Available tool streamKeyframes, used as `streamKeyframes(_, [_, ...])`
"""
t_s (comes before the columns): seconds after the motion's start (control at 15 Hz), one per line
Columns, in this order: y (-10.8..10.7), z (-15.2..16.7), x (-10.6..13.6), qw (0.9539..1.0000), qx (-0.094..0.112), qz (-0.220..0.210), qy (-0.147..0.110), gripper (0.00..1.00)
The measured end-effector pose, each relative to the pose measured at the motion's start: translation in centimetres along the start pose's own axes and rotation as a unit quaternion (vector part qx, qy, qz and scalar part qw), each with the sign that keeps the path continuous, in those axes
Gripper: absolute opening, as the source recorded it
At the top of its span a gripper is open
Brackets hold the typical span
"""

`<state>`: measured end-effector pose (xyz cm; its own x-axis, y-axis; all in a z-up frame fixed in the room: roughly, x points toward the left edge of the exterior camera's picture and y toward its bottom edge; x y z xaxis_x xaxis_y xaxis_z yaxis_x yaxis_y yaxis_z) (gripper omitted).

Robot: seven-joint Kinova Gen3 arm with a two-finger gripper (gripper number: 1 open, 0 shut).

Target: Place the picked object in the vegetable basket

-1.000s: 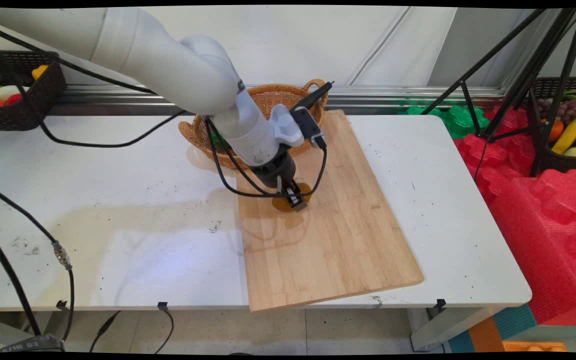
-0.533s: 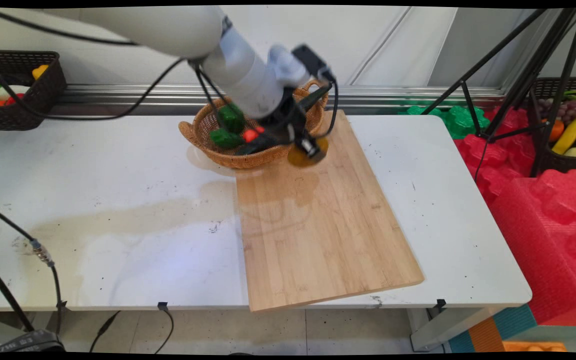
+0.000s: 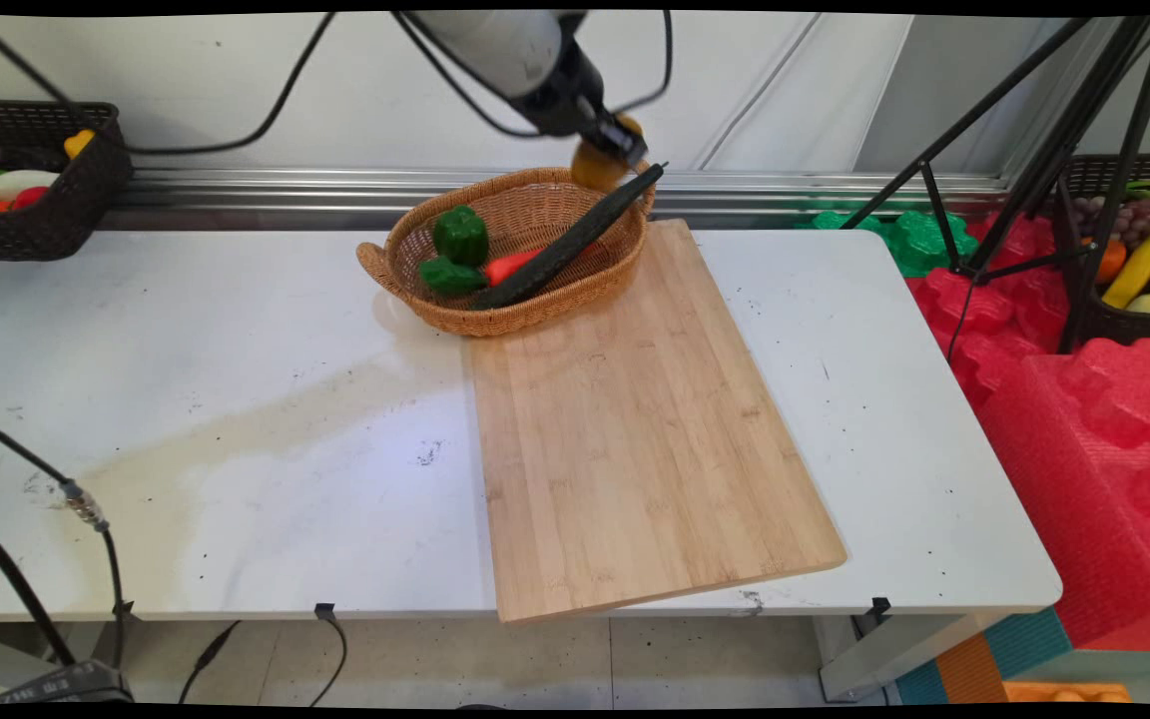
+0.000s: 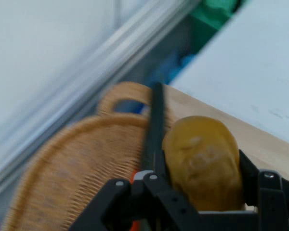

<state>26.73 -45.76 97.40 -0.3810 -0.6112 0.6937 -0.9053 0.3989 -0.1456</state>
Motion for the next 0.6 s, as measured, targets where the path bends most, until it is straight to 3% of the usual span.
streamKeyframes(0.27, [-3.6, 1.8, 1.6, 0.9983, 0.05, -0.026, 0.01, 0.0])
streamKeyframes(0.6, [-7.6, 6.0, 1.7, 0.9942, 0.097, -0.047, -0.007, 0.0])
